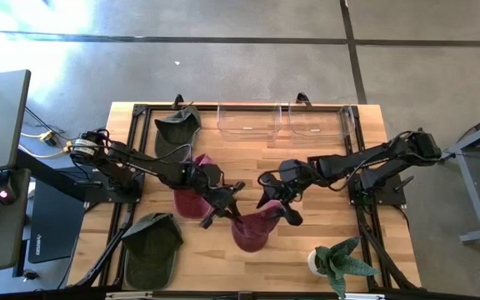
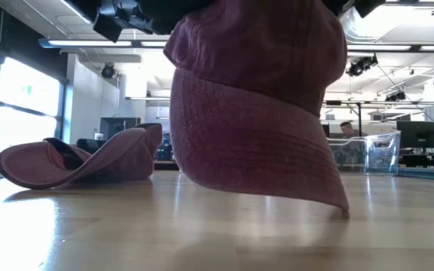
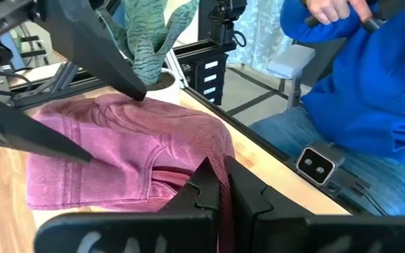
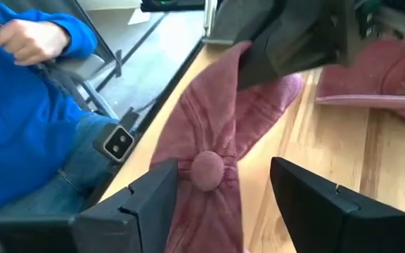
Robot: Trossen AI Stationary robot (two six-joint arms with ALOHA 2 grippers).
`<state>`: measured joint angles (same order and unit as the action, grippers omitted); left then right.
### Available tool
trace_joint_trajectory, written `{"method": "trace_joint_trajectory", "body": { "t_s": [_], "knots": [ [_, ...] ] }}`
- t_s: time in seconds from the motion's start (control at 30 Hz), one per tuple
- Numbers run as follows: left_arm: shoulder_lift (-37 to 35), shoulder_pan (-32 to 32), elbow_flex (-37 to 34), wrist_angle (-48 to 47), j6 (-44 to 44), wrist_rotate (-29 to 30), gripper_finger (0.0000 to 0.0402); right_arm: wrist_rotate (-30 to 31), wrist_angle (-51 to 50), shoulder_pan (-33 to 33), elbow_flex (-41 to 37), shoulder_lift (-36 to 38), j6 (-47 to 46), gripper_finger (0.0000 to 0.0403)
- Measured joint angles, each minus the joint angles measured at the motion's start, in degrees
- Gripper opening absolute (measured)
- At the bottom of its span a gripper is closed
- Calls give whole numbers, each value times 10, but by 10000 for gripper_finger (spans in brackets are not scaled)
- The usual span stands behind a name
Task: Pick & Place hat
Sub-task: Put the right red cap into the left transparent bin
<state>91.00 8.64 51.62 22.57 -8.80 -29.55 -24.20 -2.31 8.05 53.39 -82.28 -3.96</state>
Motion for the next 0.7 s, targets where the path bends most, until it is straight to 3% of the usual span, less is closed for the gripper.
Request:
{"method": "trace_joint_trajectory", "body": {
  "t_s": [0.23, 0.53, 0.63, 0.7],
  "knots": [
    [0, 0, 0, -1, 0, 30, 1, -66, -2, 0, 0, 0, -2, 171],
    [-8, 0, -1, -18, -2, 125, 12, -93, -2, 0, 0, 0, -11, 18],
    [-14, -7, 6, -78, -19, 184, 38, -79, 3, -2, 0, 0, -27, 23],
    [-40, -9, 12, -176, -31, 227, 60, -63, 3, -9, 0, 1, -46, 31]
  ]
}}
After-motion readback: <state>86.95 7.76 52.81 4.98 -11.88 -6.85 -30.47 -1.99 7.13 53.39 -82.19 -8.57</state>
